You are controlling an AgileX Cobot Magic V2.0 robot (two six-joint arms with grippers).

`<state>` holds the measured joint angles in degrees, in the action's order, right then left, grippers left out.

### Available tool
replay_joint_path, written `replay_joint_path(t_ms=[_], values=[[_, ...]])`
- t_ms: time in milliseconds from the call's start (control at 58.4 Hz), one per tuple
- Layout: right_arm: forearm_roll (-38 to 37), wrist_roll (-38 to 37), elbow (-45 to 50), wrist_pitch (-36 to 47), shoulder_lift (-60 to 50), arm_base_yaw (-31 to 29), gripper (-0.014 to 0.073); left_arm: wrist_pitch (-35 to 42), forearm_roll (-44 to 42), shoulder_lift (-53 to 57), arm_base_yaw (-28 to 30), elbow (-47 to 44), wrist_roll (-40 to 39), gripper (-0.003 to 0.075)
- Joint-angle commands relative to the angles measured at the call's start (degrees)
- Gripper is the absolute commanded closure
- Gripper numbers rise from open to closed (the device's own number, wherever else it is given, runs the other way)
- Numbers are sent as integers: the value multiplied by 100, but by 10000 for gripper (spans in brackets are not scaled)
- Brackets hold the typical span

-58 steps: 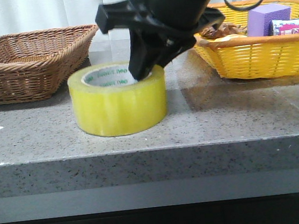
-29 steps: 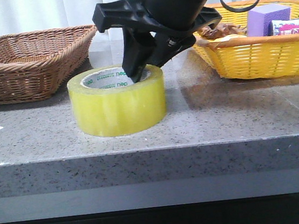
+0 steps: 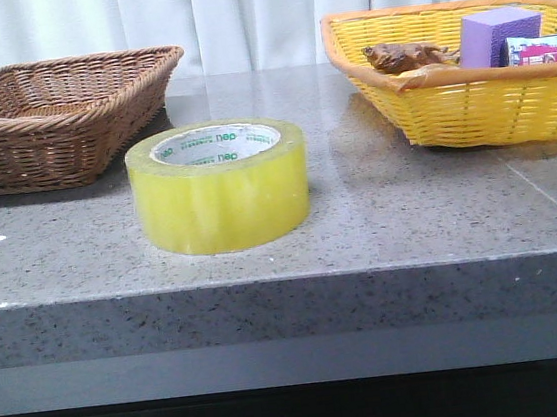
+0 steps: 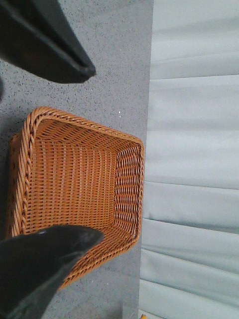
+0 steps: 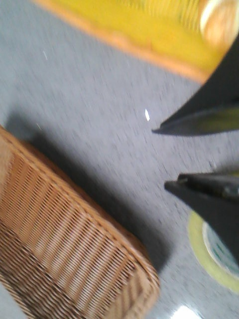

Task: Transfer tape with both arms
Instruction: 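Open the right gripper and raise it away from the tape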

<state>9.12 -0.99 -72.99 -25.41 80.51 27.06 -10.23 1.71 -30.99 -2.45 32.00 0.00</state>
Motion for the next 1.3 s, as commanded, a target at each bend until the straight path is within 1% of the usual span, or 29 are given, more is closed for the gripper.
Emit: replay_joint_path(t_ms=[0, 68, 154, 342, 462, 702, 941, 1112, 1283], values=[[-64, 13, -198, 174, -491, -426, 529, 445, 3, -49, 2, 216, -48, 155], [-64, 13, -198, 1, -665, -800, 594, 445, 3, -49, 2, 216, -48, 155], [-87, 13, -169, -156, -908, -1278, 634, 445, 3, -49, 2, 216, -48, 155], [-374, 13, 229, -135, -1424, -2237, 643, 445, 3, -49, 2, 216, -48, 155], [-407, 13, 769, 252, -1850, -2618, 643, 445, 3, -49, 2, 216, -48, 155], [-407, 13, 2271, 1210, -3095, -2622, 643, 445, 3, -49, 2, 216, -48, 155], [-441, 13, 4022, 2126, -4809, -2622, 643, 445, 3, -49, 2, 216, -48, 155], [-440, 13, 4820, 2190, -5812, -2622, 643, 445, 3, -49, 2, 216, -48, 155], [-440, 13, 5118, 2201, -6345, -2622, 643, 445, 3, -49, 2, 216, -48, 155]])
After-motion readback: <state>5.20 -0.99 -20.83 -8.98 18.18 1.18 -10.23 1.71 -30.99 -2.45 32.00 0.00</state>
